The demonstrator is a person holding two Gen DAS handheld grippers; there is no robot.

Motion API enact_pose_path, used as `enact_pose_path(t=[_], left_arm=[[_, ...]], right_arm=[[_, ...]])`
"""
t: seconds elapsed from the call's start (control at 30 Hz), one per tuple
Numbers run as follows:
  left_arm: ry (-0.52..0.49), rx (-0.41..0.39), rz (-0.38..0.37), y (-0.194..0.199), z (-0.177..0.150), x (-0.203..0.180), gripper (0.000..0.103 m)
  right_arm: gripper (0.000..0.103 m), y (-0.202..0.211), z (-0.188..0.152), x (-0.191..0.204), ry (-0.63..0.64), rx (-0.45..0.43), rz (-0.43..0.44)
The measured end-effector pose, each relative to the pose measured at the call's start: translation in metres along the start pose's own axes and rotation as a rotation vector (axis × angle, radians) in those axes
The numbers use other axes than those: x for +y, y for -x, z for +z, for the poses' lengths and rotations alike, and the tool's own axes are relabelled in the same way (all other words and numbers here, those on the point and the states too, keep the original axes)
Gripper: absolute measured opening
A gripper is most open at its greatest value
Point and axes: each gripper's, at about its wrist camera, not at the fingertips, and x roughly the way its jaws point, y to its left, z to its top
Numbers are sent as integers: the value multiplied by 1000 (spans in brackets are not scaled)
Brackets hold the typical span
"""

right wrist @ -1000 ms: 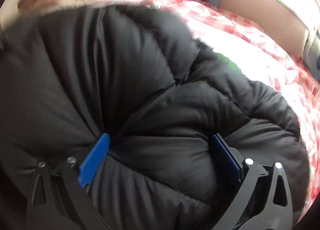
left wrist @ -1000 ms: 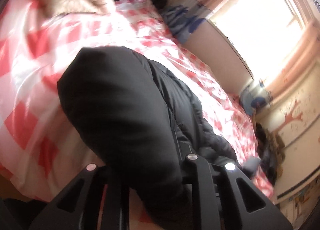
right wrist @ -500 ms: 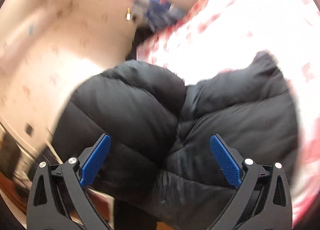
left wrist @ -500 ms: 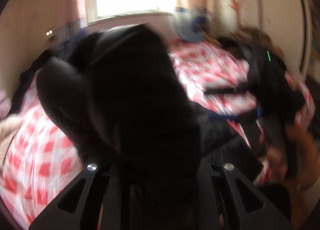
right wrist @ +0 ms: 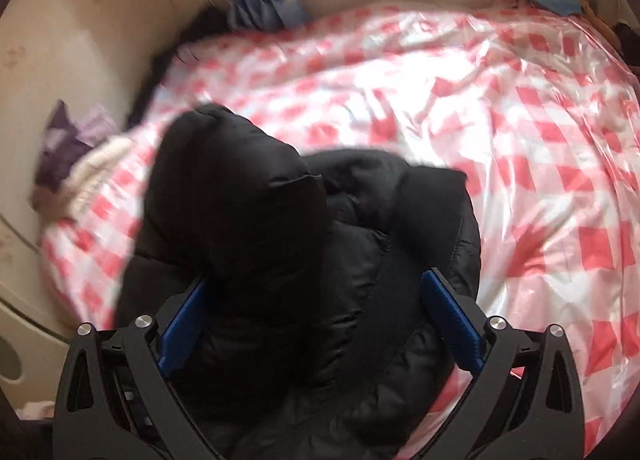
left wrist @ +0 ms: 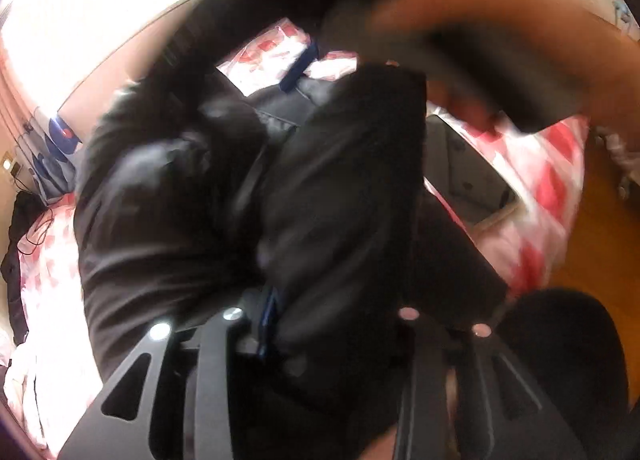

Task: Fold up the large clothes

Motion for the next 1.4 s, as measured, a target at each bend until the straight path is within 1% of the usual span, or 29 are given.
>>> enact_pose_path(t=[0.07, 0.1, 0.13, 0.17, 0.2, 0.23, 0.3, 0.37, 0.4, 0.43, 0.5, 0.53, 0.63, 0.7, 0.73, 0.8, 0.87, 0.9, 0.93, 1.0, 1.03, 1.07, 1.13, 1.2, 1.23, 1.3, 1.33, 1.37, 1.4], left_arm=[[21, -11, -69, 27, -13, 7, 38], [65, -28, -134, 45, -20, 18, 39], [108, -45, -196, 57, -25, 29, 44], [182, -79, -259, 72, -29, 51, 53], [249, -115, -259, 83, -31, 71, 58], [326, -154, -222, 90, -30, 92, 63], [456, -208, -188, 83, -21, 140, 66], [507, -230, -196, 61, -6, 162, 67], [508, -225, -193, 45, 4, 165, 67], [497, -191, -214, 21, 12, 166, 67], [508, -81, -261, -25, 16, 161, 67], [496, -33, -247, -39, 13, 155, 67], [447, -26, -184, -58, -9, 137, 69], [451, -5, -211, -61, -17, 140, 69], [457, -2, -234, -60, -11, 138, 69], [526, -33, -275, -33, -18, 153, 68], [612, -90, -258, -9, -34, 164, 70], [676, -111, -234, 1, -49, 180, 72], [741, -118, -217, 6, -62, 197, 80], [874, -72, -214, -1, -95, 226, 83], [924, -27, -233, -14, -106, 235, 83], [981, 29, -285, -32, -117, 241, 83], [1060, 62, -422, -60, -130, 241, 87], [1059, 54, -513, -73, -126, 232, 90], [1024, 43, -560, -77, -117, 224, 90], [912, 1, -498, -65, -95, 212, 90], [841, -34, -450, -51, -84, 207, 83], [805, -65, -430, -40, -79, 207, 75], [767, -105, -405, -24, -74, 211, 71]], right_arm=[[97, -15, -16, -10, -24, 12, -16], [97, -18, -24, -17, -35, 19, -13], [97, -19, -39, -22, -45, 27, -11], [97, -22, -40, -26, -52, 39, -14], [97, -21, -42, -29, -57, 48, -22], [97, -15, -50, -30, -57, 53, -31], [97, -15, -49, -31, -60, 64, -50], [97, -14, -57, -30, -83, 53, -69], [97, -13, -63, -27, -94, 44, -74], [97, -16, -69, -27, -113, 34, -73], [97, -22, -83, -30, -148, -10, -71], [97, -28, -90, -31, -155, -31, -75], [97, -49, -105, -32, -139, -56, -92], [97, -58, -106, -30, -110, -29, -94], [97, -59, -105, -30, -100, -7, -94], [97, -52, -101, -31, -94, 31, -94], [97, -32, -100, -31, -93, 23, -127], [97, -24, -101, -31, -93, 11, -143], [97, -17, -102, -29, -85, -4, -168], [97, -12, -107, -24, -73, -11, -203], [97, -14, -109, -24, -79, -6, -204], [97, -19, -112, -26, -100, 1, -194], [97, -25, -119, -28, -139, -2, -176], [97, -29, -123, -31, -160, -12, -172], [97, -31, -125, -32, -173, -17, -174], [97, -35, -124, -26, -166, -39, -183], [97, -39, -123, -21, -152, -49, -188], [97, -44, -120, -16, -148, -56, -171], [97, -48, -114, -7, -143, -65, -144]])
